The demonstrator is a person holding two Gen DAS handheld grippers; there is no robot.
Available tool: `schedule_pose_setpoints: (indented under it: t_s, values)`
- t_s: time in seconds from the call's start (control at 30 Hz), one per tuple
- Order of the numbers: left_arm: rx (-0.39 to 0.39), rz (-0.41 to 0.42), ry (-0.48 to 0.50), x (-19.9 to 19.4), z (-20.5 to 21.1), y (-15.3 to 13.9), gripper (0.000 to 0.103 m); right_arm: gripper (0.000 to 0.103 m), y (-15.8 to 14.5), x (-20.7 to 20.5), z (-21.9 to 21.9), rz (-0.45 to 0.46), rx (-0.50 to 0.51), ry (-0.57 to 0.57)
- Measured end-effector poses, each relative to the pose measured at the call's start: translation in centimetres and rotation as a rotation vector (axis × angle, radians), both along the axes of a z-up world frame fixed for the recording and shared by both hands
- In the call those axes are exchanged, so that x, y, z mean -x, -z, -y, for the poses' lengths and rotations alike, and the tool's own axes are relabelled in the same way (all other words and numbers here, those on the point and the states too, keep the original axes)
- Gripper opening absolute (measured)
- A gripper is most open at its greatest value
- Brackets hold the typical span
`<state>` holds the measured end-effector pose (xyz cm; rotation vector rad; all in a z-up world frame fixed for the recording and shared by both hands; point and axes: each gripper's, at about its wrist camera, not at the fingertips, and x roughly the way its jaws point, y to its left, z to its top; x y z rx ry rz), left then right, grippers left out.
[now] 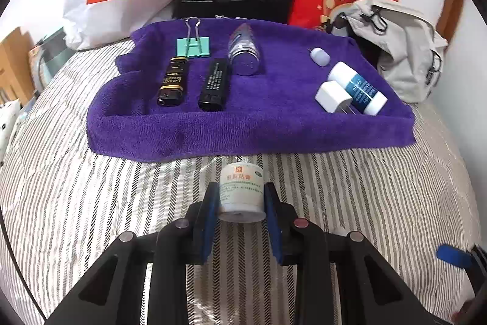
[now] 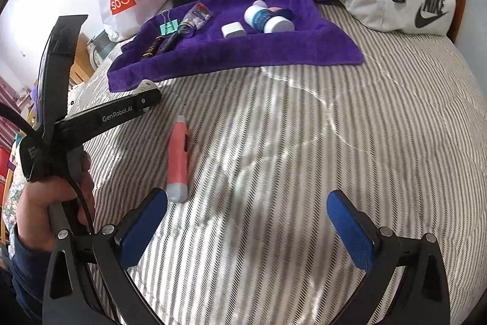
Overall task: Organize rigid objects
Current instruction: 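Move the left tool to the white round cream jar and close on it, then grasp the pink tube with the right tool while the left tool lifts the jar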
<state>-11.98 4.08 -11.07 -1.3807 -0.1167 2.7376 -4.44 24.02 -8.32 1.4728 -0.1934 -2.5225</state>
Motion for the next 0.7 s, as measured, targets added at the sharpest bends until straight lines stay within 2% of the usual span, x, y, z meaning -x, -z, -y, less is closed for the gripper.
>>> schedule_pose_setpoints:
  t_s: [0.3,0.4,0.63,0.67,0.7]
  values:
    - [-0.012,-0.004,0.019,-1.1,1.7,0.0,0.028,0.1,0.7,1.1,2.8,-0.031,-0.002,-0.04]
    - [-0.004,-0.001,0.003,-1.5,3.0,0.0,0.028,0.095,1.1,1.7,3.8,-0.043,-0.006,-0.065]
    - [0.01,0.0,-0.032,-2.1,6.0,0.0,0.028,0.084,1.6,2.2,6.0,-0.09,-0.124,-0.114]
    - [0.004,0.004,-0.035,-2.1,6.4,0.0,0.028,0.081,1.7,2.1,6.3,-0.096,-0.141,-0.119]
    - [-0.005,0.006,-0.035,-2.2,6.8,0.0,0.028,0.073,1.7,2.0,6.5,-0.108,-0.167,-0.124]
